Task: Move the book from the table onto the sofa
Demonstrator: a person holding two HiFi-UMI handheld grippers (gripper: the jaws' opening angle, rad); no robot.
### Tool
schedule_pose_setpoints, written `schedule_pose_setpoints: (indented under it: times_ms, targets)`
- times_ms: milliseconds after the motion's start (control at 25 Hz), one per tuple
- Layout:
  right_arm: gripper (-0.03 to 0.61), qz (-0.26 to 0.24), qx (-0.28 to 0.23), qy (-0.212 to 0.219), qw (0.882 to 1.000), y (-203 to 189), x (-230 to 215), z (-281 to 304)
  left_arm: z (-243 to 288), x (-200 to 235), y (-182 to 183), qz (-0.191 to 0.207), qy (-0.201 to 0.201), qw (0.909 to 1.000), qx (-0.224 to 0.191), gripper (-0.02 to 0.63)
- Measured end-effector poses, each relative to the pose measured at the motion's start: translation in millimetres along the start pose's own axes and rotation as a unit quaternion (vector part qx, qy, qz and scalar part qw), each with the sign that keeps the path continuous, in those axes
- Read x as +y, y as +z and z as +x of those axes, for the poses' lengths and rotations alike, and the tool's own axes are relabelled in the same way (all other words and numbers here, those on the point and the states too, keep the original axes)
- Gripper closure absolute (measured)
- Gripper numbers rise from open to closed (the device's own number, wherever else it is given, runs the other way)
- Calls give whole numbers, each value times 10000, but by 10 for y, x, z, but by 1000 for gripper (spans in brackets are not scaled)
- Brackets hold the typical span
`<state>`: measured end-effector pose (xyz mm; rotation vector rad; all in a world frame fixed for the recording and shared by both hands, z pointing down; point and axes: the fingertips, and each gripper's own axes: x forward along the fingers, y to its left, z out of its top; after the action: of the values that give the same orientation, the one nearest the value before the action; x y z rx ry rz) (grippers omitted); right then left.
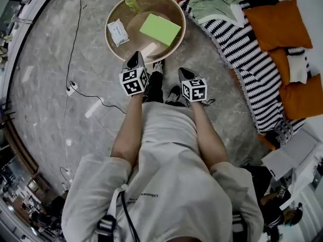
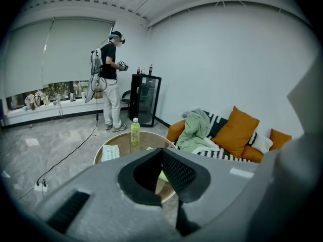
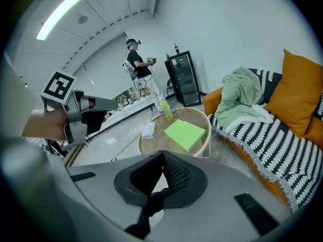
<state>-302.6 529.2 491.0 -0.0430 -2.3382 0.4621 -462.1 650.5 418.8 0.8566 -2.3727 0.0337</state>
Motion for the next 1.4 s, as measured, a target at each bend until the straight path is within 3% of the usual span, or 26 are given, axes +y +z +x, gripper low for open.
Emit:
schedule_pose_setpoints:
  times_ms: [360, 720, 880, 1040, 1200, 1400]
  targets:
    - [572, 53, 296, 58, 9995, 24, -45, 261, 214, 177, -19, -67, 116, 9996, 240, 604]
    - [572, 282, 632, -485, 9964, 4, -374, 472, 739, 252, -115, -275, -60, 9972, 696, 604]
    - [572, 480, 883, -717, 9924, -89, -576, 669, 1140, 214, -248, -192, -422, 9934, 1050, 604]
    - [572, 600, 1074, -930, 9880, -99, -676, 879, 1547, 211, -323, 123, -903, 9858, 1409, 604]
    - [572, 886, 1251, -1098, 9821, -107, -798, 1163, 1998, 209, -366, 713, -1426, 9692, 1877, 604]
    - [572, 1053, 1489, -1123, 9768, -74, -913, 1573, 2596, 366, -264, 1185, -1711, 9536, 2177, 604]
